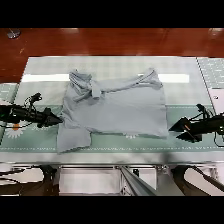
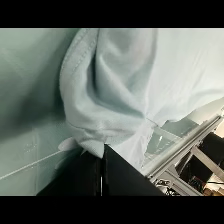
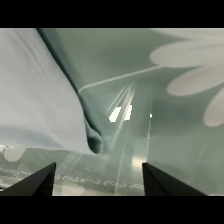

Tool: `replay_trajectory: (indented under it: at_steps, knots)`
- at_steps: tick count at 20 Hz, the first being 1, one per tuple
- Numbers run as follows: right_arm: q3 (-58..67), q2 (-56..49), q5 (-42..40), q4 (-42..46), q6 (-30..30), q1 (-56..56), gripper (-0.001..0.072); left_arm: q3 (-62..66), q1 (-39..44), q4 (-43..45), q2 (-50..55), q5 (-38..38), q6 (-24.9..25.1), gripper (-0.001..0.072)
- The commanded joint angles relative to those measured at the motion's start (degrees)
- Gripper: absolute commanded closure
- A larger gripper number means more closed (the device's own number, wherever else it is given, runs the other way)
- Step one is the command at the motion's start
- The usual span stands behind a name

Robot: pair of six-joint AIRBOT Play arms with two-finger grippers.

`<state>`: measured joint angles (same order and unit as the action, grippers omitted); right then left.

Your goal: Fold the shirts.

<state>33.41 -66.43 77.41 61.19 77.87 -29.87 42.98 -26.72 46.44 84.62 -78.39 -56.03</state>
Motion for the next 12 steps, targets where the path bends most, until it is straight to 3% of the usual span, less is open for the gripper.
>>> replay_trajectory:
  at_steps: [1, 7, 8, 9, 10, 12]
  knots:
    - [-1.7, -1.5, -3.0, -3.0, 0.6, 4.3, 0.0095, 0.1, 0.0, 0.0, 0.0, -0.1, 0.0, 0.0688]
    - [-1.6, -6.9, -13.7, -12.4, 1.7, 13.8, 0.0097, 0.0, 0.0, 0.0, 0.0, 0.4, -0.1, 0.0688]
    - [-1.6, -7.3, -15.0, -14.0, 1.4, 15.2, 0.0174, 0.0, 0.0, 0.0, 0.0, 0.4, -0.2, 0.0688]
    - [-1.2, -7.3, -15.5, -15.0, 0.7, 16.2, 0.0463, 0.1, 0.0, 0.0, 0.0, 0.4, -0.2, 0.0688]
    - [-0.2, -7.3, -15.4, -15.3, -0.4, 17.2, 0.0691, 0.2, 0.0, 0.0, 0.0, 1.0, -0.9, 0.0688]
    - [4.2, -7.3, -12.4, -14.8, -0.6, 18.7, 0.0694, 1.2, 0.0, -2.4, -0.4, 1.6, -2.5, 0.0688]
